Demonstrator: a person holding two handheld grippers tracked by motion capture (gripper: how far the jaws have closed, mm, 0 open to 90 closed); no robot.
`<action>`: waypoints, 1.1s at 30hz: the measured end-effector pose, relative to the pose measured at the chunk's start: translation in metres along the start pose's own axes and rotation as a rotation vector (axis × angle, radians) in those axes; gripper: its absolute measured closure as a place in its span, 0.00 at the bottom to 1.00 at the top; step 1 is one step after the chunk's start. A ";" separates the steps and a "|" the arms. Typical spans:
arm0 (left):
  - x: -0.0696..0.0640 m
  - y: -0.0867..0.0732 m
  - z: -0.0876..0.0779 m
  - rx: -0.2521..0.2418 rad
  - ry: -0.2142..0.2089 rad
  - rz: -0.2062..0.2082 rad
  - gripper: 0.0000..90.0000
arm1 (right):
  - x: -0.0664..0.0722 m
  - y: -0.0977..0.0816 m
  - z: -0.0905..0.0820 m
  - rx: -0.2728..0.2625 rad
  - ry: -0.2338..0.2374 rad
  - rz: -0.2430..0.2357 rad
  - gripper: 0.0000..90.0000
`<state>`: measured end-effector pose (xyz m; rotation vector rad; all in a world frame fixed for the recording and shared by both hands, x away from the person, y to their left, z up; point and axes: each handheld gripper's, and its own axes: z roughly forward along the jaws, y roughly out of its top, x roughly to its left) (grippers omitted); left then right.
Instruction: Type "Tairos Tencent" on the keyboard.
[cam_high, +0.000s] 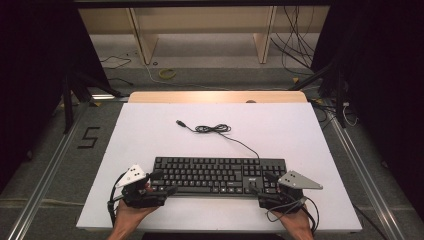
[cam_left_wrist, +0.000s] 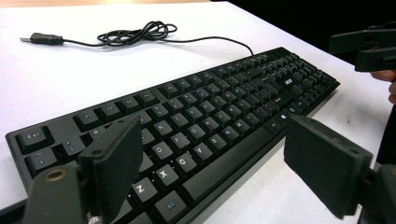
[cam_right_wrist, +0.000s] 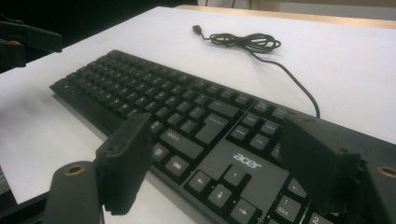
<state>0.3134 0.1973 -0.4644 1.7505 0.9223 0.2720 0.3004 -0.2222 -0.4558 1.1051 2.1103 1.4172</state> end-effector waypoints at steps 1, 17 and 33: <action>0.000 0.000 0.000 0.002 0.003 0.000 0.23 | 0.000 0.001 0.001 0.002 0.001 -0.001 0.31; 0.006 -0.001 -0.001 0.038 0.053 -0.008 0.34 | 0.011 0.022 0.025 0.042 0.070 -0.011 0.39; 0.016 0.000 -0.007 0.098 0.133 -0.047 0.66 | 0.032 0.043 0.068 0.129 0.143 -0.057 0.60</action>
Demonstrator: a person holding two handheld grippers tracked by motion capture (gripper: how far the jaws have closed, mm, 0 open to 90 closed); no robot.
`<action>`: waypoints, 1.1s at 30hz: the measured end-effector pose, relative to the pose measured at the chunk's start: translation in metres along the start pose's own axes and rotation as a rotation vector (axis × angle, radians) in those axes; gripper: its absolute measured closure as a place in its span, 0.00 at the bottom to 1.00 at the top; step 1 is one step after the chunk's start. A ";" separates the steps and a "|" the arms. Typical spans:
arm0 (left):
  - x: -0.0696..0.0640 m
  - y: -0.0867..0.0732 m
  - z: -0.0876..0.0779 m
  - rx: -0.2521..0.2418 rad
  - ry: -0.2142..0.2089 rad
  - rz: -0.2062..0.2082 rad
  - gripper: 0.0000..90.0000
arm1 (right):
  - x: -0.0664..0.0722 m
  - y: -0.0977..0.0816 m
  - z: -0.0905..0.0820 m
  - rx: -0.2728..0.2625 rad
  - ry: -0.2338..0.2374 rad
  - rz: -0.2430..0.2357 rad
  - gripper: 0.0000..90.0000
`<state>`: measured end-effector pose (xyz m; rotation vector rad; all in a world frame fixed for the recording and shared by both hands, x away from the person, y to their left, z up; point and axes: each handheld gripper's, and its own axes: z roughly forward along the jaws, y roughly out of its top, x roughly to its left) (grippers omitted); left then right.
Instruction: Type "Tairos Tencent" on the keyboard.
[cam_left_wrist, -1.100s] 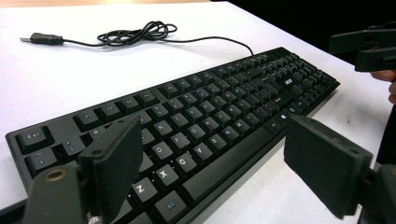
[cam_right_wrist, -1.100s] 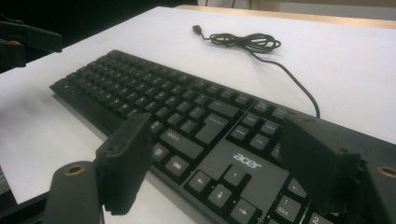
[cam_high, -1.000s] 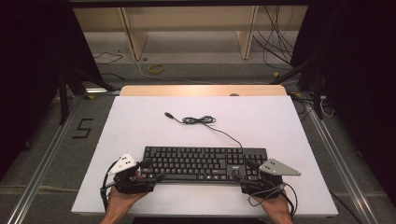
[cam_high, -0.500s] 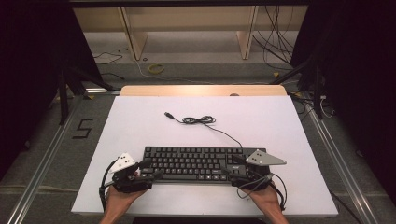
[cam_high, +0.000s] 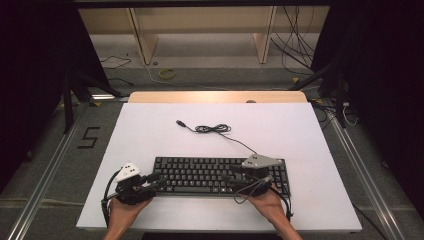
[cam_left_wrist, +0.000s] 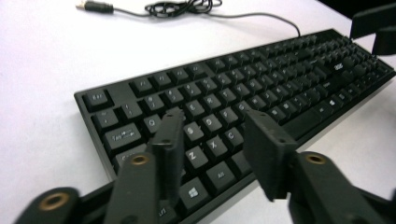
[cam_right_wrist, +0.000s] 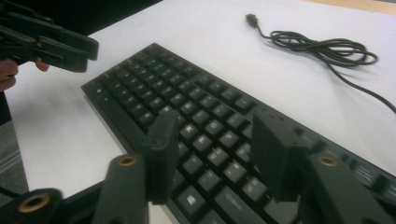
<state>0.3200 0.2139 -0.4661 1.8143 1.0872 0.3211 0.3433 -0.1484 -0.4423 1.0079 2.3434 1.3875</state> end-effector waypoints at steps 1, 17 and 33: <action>0.001 0.000 0.000 0.014 -0.001 0.001 0.68 | 0.001 0.002 0.003 0.002 0.005 0.001 0.62; 0.008 -0.002 0.006 0.118 0.043 0.000 0.94 | 0.021 0.031 0.059 0.096 0.077 -0.048 0.99; 0.015 -0.003 0.011 0.161 0.067 0.001 0.99 | 0.028 0.042 0.108 0.211 0.074 -0.059 1.00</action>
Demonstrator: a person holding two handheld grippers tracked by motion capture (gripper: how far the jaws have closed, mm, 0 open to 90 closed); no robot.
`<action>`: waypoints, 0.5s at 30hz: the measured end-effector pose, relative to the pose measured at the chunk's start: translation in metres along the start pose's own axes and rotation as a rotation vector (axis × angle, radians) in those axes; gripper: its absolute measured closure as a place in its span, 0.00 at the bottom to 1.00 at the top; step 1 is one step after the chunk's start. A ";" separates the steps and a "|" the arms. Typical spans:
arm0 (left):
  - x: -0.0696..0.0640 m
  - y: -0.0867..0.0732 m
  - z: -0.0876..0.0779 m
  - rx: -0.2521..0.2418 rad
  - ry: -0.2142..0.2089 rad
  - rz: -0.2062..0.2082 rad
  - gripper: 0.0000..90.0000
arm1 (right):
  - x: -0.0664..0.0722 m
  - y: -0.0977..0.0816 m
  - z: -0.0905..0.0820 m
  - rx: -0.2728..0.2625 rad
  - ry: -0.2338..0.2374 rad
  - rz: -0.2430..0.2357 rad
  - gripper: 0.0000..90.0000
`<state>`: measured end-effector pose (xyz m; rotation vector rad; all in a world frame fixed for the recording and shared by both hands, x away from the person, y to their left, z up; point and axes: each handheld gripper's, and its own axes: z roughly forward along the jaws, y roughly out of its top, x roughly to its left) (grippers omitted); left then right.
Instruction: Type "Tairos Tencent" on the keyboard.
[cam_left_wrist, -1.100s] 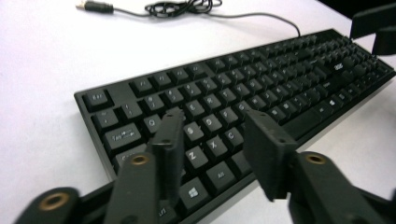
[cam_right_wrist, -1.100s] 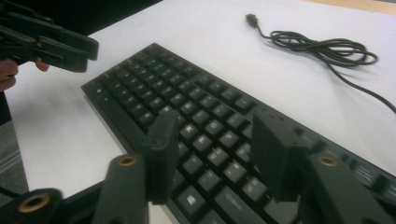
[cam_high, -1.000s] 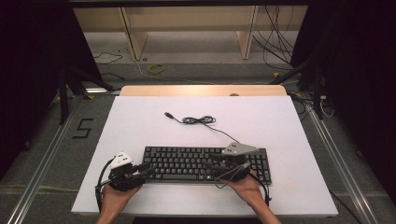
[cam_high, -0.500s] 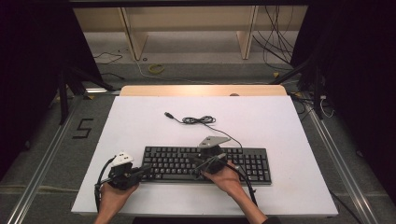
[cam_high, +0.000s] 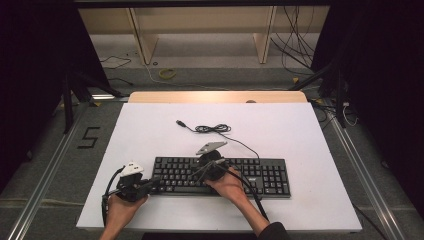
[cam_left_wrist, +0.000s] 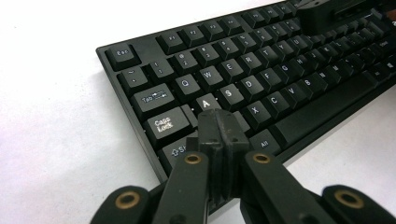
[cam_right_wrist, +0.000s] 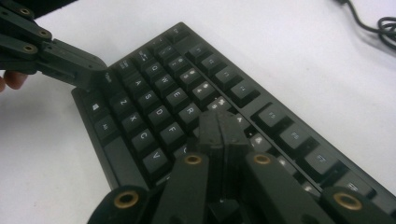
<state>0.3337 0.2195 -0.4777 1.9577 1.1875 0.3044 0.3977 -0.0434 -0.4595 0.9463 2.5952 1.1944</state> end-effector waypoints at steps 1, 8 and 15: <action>0.000 0.000 0.000 0.001 0.001 0.000 0.99 | 0.001 0.001 0.002 0.008 0.000 0.002 1.00; 0.002 0.000 0.002 0.018 0.005 0.003 0.99 | 0.003 0.006 0.017 0.034 0.000 -0.001 1.00; 0.003 -0.001 0.002 0.024 0.008 -0.004 0.99 | 0.003 0.007 0.024 0.046 -0.002 0.011 1.00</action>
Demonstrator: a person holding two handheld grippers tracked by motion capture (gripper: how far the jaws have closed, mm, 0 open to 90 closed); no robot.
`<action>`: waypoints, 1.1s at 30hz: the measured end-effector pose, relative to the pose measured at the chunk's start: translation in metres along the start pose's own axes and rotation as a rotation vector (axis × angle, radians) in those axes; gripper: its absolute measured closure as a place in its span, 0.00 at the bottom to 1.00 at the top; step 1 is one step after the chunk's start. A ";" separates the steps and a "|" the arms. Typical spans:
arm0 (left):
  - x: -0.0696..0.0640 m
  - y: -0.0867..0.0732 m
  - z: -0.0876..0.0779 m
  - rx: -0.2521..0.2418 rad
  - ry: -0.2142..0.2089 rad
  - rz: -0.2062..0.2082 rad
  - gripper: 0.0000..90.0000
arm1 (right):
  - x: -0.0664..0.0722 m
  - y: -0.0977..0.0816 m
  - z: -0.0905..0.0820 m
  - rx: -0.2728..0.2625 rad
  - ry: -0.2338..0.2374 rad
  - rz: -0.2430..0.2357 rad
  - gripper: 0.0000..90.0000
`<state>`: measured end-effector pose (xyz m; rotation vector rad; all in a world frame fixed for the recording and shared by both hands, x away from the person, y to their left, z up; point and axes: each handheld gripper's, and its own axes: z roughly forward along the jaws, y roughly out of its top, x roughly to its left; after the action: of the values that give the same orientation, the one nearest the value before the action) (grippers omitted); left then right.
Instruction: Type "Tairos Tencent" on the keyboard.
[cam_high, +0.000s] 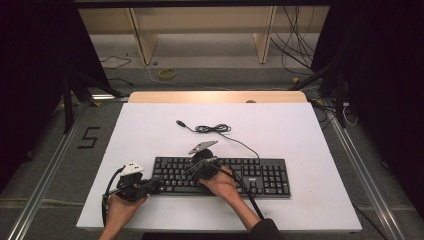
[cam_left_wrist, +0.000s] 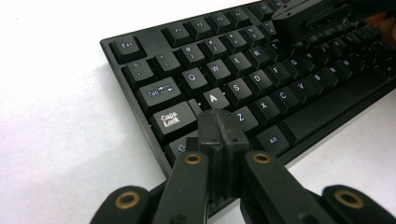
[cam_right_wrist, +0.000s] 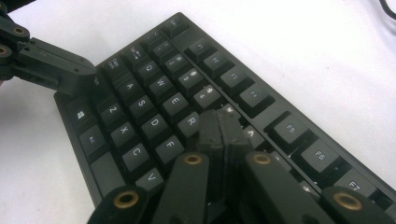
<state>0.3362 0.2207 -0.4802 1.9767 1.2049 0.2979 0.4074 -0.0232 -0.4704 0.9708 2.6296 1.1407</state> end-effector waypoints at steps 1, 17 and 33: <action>0.000 0.000 0.000 0.004 0.002 0.002 0.99 | 0.000 0.000 0.000 0.001 0.001 0.000 1.00; 0.001 0.000 0.002 0.014 -0.001 -0.012 0.99 | -0.001 0.000 0.004 0.008 0.000 0.003 1.00; 0.003 -0.001 0.004 0.024 -0.011 -0.016 0.99 | -0.001 -0.002 0.006 0.017 -0.006 -0.011 1.00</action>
<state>0.3390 0.2213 -0.4843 1.9858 1.2219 0.2653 0.4094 -0.0208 -0.4763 0.9600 2.6402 1.1133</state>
